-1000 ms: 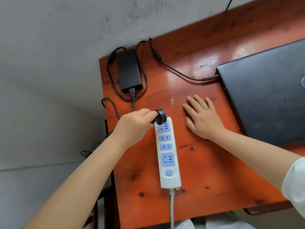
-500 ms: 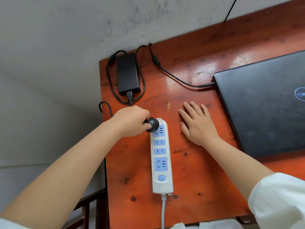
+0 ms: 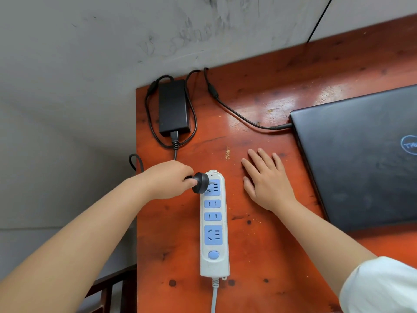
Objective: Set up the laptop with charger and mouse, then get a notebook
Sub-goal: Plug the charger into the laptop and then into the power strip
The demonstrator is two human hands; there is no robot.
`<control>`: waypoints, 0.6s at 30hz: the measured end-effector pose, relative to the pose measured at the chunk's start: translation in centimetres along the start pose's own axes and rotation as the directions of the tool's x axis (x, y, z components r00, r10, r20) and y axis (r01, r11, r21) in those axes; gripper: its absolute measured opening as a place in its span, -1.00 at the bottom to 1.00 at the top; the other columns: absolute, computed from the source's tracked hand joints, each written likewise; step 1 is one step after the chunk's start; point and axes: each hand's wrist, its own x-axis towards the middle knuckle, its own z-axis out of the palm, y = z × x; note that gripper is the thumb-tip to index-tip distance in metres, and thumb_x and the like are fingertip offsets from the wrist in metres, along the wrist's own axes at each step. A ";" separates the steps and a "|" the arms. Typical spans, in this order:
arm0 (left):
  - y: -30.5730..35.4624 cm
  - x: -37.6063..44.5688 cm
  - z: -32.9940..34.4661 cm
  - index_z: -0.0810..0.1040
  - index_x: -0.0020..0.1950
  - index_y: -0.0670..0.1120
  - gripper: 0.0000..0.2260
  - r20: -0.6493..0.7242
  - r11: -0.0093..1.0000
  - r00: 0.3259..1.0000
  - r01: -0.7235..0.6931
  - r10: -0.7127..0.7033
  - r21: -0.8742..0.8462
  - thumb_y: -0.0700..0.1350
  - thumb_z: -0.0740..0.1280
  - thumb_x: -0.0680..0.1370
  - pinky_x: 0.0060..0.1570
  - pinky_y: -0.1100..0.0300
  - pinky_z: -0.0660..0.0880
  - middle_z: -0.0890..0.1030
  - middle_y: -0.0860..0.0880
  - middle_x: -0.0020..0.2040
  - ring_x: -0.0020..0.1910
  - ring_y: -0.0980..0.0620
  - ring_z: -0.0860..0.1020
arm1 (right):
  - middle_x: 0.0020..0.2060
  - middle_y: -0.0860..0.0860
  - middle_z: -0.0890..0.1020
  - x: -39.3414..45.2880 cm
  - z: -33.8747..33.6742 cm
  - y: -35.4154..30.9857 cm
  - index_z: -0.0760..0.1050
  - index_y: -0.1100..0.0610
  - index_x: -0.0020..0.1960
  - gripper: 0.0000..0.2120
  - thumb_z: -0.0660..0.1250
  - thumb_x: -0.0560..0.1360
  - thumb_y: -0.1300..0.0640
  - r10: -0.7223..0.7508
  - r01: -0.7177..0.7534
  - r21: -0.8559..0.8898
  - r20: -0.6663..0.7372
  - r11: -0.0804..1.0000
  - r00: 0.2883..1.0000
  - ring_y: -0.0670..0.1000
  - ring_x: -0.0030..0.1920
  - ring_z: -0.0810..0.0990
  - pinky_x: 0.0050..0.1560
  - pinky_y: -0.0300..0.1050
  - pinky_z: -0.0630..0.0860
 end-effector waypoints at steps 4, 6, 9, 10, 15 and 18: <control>-0.3 0.2 -0.1 0.54 -0.06 -0.16 -0.74 0.041 0.999 0.999 0.019 -0.017 -0.050 -0.04 0.14 0.61 -0.40 0.24 0.25 0.42 0.02 -0.35 -0.39 0.09 0.35 | 0.12 0.24 0.64 0.1 0.0 0.0 0.60 0.23 0.09 -0.64 0.46 0.31 0.15 0.002 -0.002 -0.011 0.002 1.000 1.000 0.30 0.15 0.58 0.11 0.38 0.45; -0.2 0.2 -0.1 0.54 -0.07 -0.14 -0.75 0.035 0.999 0.999 0.024 -0.023 -0.031 -0.03 0.14 0.60 -0.40 0.24 0.26 0.43 0.03 -0.35 -0.39 0.09 0.36 | 0.12 0.23 0.64 0.1 0.0 0.0 0.60 0.22 0.08 -0.63 0.35 0.32 0.11 0.002 -0.001 -0.023 0.018 1.000 1.000 0.29 0.15 0.59 0.11 0.36 0.46; 0.5 0.0 -0.3 0.45 -0.21 -0.08 -0.76 0.032 0.999 0.999 0.021 -0.023 0.050 -0.03 0.14 0.60 -0.42 0.25 0.24 0.39 0.05 -0.39 -0.42 0.11 0.34 | 0.12 0.22 0.64 0.0 -0.1 0.0 0.61 0.22 0.08 -0.62 0.31 0.32 0.09 -0.002 0.003 -0.035 0.034 0.999 0.999 0.28 0.15 0.59 0.11 0.36 0.46; 1.0 -0.2 -0.4 0.41 -0.24 -0.06 -0.75 0.029 0.994 0.999 0.020 -0.023 0.105 -0.03 0.14 0.60 -0.44 0.25 0.23 0.37 0.05 -0.40 -0.44 0.11 0.33 | 0.12 0.22 0.65 -0.1 -0.1 0.0 0.61 0.22 0.08 -0.62 0.31 0.32 0.09 -0.002 0.004 -0.039 0.034 0.999 0.999 0.28 0.15 0.59 0.10 0.36 0.47; 3.5 -0.2 -0.4 0.50 0.07 -0.11 -0.80 0.023 0.918 0.999 0.025 -0.037 0.397 -0.07 0.12 0.62 -0.27 0.16 0.35 0.42 -0.02 -0.22 -0.23 -0.02 0.44 | 0.11 0.22 0.65 0.1 -0.1 0.0 0.61 0.22 0.07 -0.62 0.32 0.31 0.09 0.000 0.001 -0.035 0.021 0.999 1.000 0.27 0.14 0.60 0.10 0.35 0.47; 4.5 -0.2 -0.4 0.47 0.17 -0.11 -0.80 0.036 0.866 0.998 0.029 -0.055 0.498 -0.13 0.13 0.62 -0.19 0.13 0.43 0.51 -0.07 -0.11 -0.08 -0.07 0.55 | 0.11 0.21 0.66 0.0 -0.1 0.1 0.61 0.21 0.07 -0.62 0.32 0.31 0.08 0.000 0.001 -0.038 0.028 0.999 1.000 0.26 0.14 0.60 0.09 0.34 0.48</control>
